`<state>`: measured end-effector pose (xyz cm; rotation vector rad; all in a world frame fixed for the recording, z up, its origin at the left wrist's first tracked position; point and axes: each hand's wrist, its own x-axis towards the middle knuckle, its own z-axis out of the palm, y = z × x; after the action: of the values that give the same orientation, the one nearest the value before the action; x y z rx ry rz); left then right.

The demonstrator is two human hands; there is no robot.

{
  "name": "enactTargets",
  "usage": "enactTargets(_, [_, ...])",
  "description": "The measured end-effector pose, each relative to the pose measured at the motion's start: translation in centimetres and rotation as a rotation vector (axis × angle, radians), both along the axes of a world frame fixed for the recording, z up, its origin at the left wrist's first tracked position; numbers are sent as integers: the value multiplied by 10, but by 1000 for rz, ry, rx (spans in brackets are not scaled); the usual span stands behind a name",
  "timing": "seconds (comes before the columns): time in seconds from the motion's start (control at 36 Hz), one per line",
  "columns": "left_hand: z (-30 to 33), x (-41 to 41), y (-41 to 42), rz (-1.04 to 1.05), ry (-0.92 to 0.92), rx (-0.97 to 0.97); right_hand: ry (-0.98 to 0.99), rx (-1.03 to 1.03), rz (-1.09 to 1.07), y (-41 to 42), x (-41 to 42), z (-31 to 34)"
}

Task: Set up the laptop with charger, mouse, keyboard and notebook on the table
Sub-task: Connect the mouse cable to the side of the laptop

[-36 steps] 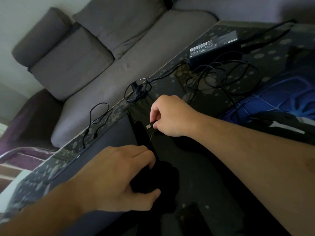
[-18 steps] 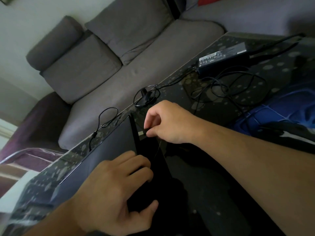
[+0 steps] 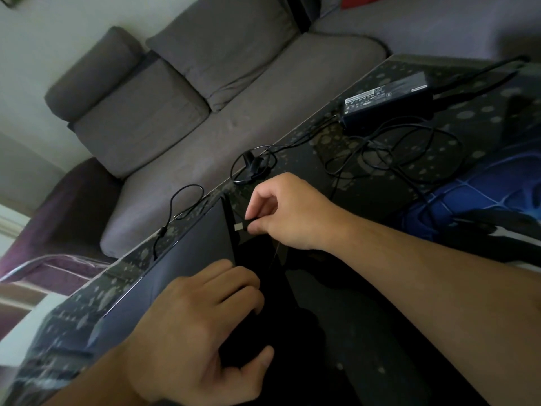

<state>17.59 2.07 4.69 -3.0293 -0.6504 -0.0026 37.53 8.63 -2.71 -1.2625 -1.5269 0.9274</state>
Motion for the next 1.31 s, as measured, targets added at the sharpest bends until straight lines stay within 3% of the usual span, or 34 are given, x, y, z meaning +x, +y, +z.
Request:
enactTargets(0.64, [-20, 4, 6, -48, 17, -28, -317, 132, 8, -4, -10, 20])
enactTargets(0.94, [-38, 5, 10, -54, 27, -55, -246, -98, 25, 1, 0, 1])
enactTargets(1.31, [-47, 6, 11, -46, 22, -65, -528, -50, 66, -1, -2, -9])
